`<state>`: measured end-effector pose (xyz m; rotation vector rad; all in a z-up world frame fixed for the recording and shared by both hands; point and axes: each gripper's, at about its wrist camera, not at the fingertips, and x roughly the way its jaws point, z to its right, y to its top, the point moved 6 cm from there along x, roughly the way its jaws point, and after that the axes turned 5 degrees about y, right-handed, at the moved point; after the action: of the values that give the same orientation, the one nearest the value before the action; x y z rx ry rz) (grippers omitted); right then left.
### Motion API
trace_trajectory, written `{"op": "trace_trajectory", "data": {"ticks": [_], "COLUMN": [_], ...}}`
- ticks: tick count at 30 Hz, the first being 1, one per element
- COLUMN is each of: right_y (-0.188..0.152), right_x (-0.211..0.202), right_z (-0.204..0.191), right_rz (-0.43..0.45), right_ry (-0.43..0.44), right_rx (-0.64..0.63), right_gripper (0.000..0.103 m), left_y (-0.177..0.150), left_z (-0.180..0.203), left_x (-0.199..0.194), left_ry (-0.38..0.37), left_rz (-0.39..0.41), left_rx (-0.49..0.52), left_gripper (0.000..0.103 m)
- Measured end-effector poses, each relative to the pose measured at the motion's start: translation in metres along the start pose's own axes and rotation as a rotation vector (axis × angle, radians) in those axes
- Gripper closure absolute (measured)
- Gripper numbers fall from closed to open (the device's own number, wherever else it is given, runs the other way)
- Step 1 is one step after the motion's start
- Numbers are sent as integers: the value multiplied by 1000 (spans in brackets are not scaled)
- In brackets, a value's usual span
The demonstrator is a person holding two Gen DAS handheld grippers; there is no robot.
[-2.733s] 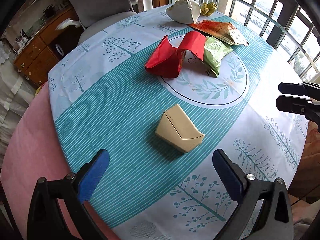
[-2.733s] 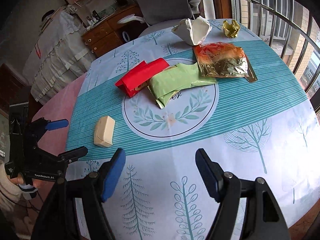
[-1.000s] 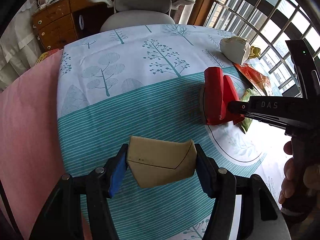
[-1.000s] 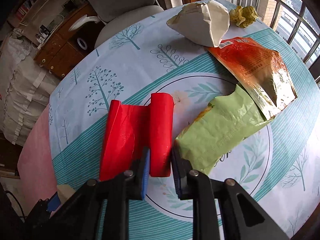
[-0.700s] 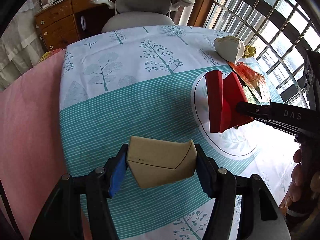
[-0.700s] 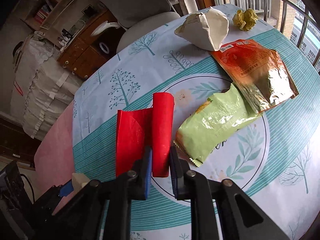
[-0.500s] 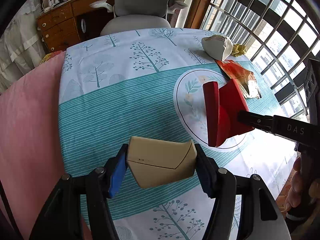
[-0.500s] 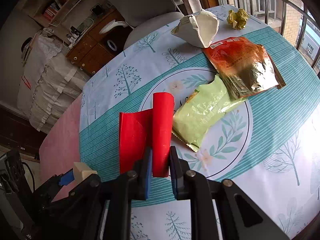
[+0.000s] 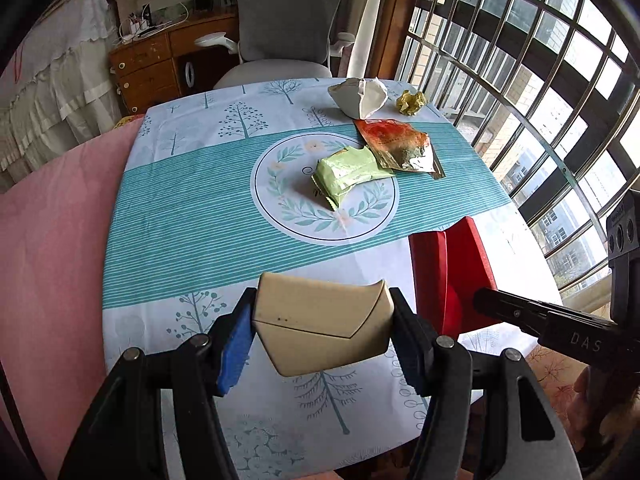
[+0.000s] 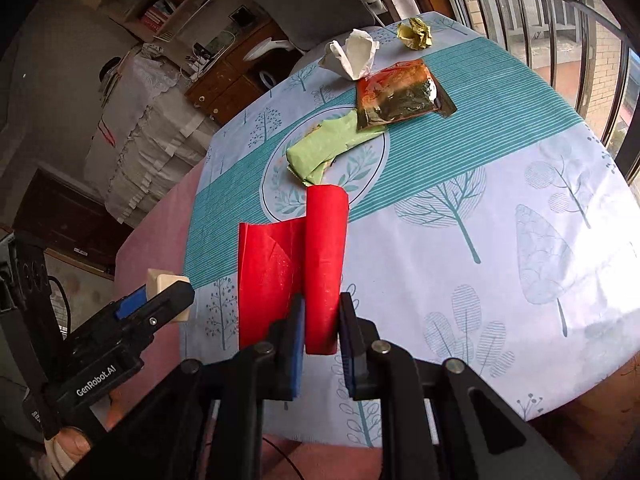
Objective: Collect trash
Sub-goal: 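Lift beige box and red packet off the table toward the bin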
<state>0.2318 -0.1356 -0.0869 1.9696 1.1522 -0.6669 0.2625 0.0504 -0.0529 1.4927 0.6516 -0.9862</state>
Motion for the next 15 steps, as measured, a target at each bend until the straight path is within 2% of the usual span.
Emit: {"op": "trace_trajectory", "data": {"ticks": [7,15], "right_y": [-55,-105], "right_x": [-61,-105], "right_z": [38,62], "right_rz": [-31,-69], "right_ry": [20,9], "right_rx": [-61,-96], "right_gripper": [88,88], "left_y": [-63,-132], "left_z": [62,109], "left_x": [-38,-59], "left_ry": [0,2], "left_rz": [-14,-95], "left_rx": [-67,-51], "left_gripper": [42,42]}}
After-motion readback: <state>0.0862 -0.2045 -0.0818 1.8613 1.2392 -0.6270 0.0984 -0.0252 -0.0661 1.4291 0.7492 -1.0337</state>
